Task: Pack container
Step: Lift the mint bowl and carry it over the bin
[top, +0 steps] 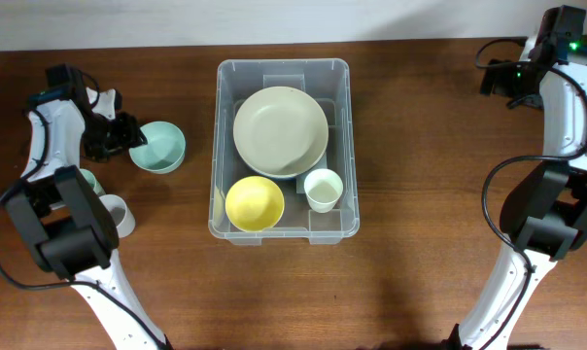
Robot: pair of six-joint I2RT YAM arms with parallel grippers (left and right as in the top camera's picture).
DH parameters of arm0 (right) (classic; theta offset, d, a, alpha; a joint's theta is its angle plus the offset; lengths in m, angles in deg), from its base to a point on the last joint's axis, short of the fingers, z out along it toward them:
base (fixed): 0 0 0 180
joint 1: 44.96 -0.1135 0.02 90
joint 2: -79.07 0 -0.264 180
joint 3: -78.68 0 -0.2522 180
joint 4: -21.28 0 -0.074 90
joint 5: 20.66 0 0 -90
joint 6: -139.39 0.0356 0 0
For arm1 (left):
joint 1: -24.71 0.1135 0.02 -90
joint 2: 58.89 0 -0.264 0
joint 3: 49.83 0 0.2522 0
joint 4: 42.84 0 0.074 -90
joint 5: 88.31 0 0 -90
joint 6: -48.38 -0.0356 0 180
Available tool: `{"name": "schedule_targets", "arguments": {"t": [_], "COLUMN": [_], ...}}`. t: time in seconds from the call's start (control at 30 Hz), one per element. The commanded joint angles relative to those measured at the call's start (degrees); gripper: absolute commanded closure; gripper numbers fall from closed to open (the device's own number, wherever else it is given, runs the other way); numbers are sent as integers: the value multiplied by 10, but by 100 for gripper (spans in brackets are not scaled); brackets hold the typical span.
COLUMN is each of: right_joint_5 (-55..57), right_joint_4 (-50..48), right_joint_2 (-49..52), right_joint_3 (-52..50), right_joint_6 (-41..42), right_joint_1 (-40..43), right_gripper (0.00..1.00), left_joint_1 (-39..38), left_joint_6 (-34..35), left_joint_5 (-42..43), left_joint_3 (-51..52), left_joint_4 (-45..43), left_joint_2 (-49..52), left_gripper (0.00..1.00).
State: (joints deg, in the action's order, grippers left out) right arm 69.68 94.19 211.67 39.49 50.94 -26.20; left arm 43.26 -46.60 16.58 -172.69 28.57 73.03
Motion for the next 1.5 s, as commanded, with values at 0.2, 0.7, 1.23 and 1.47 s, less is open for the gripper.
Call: {"name": "schedule_targets", "arguments": {"t": [0.2,0.7,1.23,1.47], "right_joint_5": [-1,-1,-1,-1], "right_joint_4": [0,0,0,0], "right_joint_2": [-10,-10,-10,-10], "right_joint_3": [-4,-4,-4,-4], "right_joint_6": [7,7,7,7], "right_joint_1": [0,0,0,0], "right_gripper": [1,1,1,1], "left_joint_1": [1,-11,-171,-275], "left_joint_6": [-11,13,15,27], "left_joint_5": [21,81,17,-1], "left_joint_3": [-8,-191,-413,-413], "left_joint_4": [-1,119,336,348], "left_joint_2": [24,23,-20,-54], "left_gripper": [97,99,99,99]}}
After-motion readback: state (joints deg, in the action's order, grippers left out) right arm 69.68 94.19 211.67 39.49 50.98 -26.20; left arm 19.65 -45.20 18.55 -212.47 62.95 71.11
